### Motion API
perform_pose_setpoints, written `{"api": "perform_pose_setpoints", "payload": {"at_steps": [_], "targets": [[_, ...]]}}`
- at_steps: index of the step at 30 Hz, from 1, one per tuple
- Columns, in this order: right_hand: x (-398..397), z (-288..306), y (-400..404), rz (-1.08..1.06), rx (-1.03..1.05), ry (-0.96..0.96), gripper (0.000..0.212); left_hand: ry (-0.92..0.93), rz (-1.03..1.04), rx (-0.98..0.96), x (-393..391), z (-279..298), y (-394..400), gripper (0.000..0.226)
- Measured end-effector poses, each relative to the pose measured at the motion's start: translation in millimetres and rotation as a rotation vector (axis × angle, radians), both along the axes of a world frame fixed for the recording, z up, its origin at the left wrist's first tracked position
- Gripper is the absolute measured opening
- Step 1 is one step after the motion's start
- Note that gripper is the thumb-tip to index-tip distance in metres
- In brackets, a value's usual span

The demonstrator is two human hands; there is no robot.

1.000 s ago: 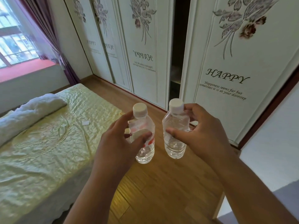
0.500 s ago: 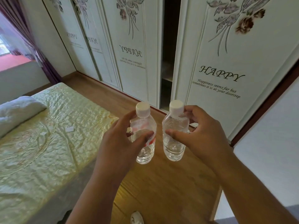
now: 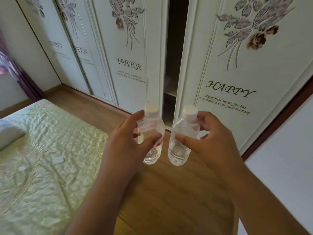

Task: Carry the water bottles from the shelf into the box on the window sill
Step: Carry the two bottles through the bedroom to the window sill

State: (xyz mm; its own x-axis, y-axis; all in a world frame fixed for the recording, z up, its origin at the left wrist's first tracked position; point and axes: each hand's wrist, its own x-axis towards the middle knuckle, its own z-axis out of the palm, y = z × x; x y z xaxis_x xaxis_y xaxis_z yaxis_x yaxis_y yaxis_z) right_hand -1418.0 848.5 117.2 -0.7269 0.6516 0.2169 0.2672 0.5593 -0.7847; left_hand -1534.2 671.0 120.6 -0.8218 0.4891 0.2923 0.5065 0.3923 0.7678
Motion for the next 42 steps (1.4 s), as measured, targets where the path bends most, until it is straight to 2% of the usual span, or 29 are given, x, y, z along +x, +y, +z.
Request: {"api": "perform_pose_setpoints", "payload": {"at_steps": [12, 31, 42], "targets": [[-106.0, -15.0, 28.3, 0.069, -0.028, -0.043, 0.063, -0.037, 0.049, -0.026, -84.7, -16.1, 20.9, 0.071], [-299.3, -11.0, 213.6, 0.312, -0.023, -0.049, 0.062, 0.015, 0.289, -0.030, -235.5, -8.9, 180.9, 0.072], [-378.2, -20.7, 260.7, 0.338, -0.050, -0.094, 0.062, -0.026, 0.267, -0.042, -312.7, -26.0, 234.6, 0.073]]}}
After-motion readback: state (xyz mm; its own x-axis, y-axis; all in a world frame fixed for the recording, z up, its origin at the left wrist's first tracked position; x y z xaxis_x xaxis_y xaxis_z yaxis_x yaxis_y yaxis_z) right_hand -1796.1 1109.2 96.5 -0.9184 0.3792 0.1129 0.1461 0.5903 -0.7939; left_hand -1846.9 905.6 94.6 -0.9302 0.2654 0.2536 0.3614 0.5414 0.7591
